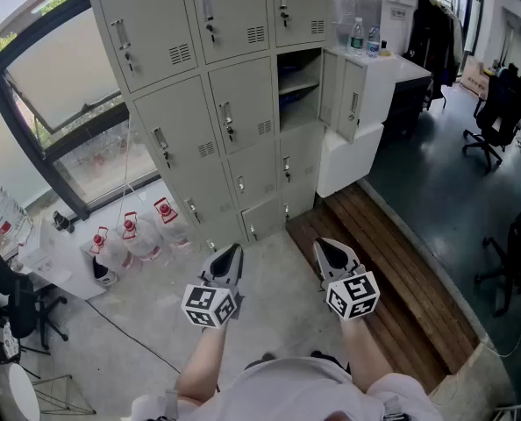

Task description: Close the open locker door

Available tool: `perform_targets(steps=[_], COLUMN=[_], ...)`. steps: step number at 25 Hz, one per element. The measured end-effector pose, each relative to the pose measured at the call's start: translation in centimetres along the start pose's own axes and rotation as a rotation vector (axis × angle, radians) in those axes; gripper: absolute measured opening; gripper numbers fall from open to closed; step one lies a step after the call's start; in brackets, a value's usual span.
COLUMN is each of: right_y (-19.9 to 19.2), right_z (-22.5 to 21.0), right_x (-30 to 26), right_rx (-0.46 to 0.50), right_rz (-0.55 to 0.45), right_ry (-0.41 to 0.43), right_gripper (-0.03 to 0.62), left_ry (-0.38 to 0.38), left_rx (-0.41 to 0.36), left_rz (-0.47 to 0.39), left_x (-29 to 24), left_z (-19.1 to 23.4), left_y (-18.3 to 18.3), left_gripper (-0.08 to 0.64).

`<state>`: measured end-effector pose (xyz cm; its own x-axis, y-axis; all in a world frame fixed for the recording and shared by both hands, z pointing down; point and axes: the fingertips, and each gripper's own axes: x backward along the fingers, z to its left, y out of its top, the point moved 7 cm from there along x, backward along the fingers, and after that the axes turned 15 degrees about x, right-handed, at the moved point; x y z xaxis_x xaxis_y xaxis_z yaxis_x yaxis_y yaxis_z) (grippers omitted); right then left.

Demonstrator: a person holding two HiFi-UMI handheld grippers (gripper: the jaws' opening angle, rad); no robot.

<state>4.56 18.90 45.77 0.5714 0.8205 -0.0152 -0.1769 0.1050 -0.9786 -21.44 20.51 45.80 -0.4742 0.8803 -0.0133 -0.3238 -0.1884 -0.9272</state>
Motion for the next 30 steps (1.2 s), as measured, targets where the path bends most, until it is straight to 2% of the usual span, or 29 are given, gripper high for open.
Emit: perform_targets(steps=[13, 30], right_y=[-0.2, -0.8], right_z=[-0.2, -1.2], right_x=[0.0, -1.9], right_rx=[-0.018, -0.044], right_rz=[-0.007, 0.012], right_ry=[-0.013, -0.122], right_gripper=[0.012, 0.012], left_ry=[-0.012, -0.055], left_rx=[0.006, 0.026], left_rz=[0.012, 0.019], left_x=[-0.7, -2.4], left_z=[0.0, 3.0], left_y=[-0.2, 0.1], left_gripper=[0.008, 0.008])
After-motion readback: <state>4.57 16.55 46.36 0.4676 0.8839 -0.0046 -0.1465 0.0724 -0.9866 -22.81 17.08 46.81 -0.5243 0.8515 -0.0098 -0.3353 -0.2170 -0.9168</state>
